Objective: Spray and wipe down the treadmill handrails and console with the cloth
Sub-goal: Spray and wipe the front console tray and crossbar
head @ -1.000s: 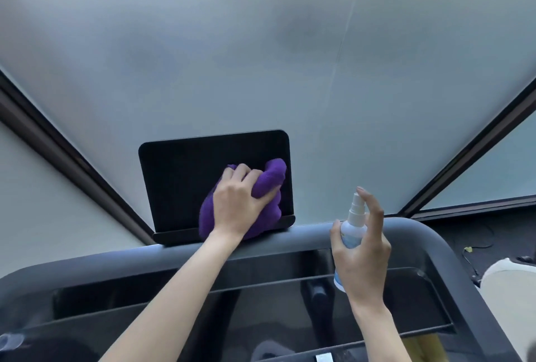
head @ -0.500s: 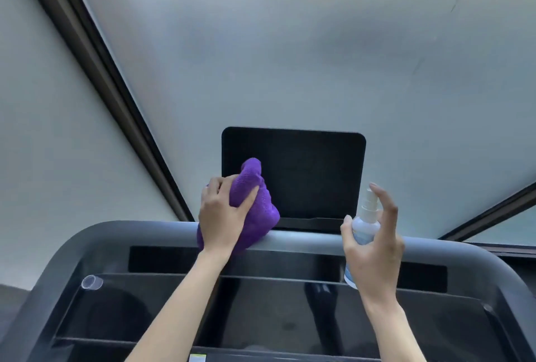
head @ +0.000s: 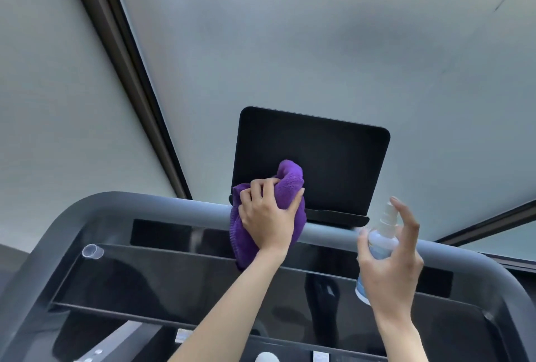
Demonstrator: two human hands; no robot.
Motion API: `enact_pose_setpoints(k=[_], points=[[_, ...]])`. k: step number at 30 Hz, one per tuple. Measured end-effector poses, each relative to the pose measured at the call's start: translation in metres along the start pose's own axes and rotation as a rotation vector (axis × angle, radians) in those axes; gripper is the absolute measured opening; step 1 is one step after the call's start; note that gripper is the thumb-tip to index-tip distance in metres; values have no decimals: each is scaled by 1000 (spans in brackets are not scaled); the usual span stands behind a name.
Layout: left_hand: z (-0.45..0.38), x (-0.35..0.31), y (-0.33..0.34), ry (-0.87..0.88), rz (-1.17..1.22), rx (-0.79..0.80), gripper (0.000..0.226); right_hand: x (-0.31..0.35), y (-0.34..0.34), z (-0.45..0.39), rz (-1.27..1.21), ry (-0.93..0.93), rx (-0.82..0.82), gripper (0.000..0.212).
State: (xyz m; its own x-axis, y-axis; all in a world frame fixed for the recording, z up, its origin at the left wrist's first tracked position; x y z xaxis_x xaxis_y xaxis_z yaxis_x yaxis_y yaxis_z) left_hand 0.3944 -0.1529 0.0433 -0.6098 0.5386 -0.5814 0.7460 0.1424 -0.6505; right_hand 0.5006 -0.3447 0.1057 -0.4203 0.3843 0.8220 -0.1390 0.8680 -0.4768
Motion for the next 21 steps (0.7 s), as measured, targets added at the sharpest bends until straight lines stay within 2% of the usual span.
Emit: enact_pose_setpoints(k=[6,16,21], points=[[15,-26,19,-5,1,-27,44,-17,-19,-6,18,33,-7,67],[48,-103,63,130,-15,60,41,-54,-48,-17,44,102,-38,68],[53,-121,74,199,-19,51,39,-70,-62,-24,29,124,-40,68]])
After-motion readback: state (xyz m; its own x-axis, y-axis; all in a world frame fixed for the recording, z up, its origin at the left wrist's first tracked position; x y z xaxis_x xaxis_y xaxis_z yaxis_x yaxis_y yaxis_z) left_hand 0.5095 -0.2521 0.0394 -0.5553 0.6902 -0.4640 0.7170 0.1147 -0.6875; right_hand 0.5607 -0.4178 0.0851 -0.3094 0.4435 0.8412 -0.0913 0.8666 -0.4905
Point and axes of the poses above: each hand's wrist, its own z-axis away from the middle knuckle, its own y-axis out of the palm, x = y × z, the point moved 7 cm from there along -z, towards the middle knuckle, and after that the axes turned 10 degrees about y, right-handed, at the moved point
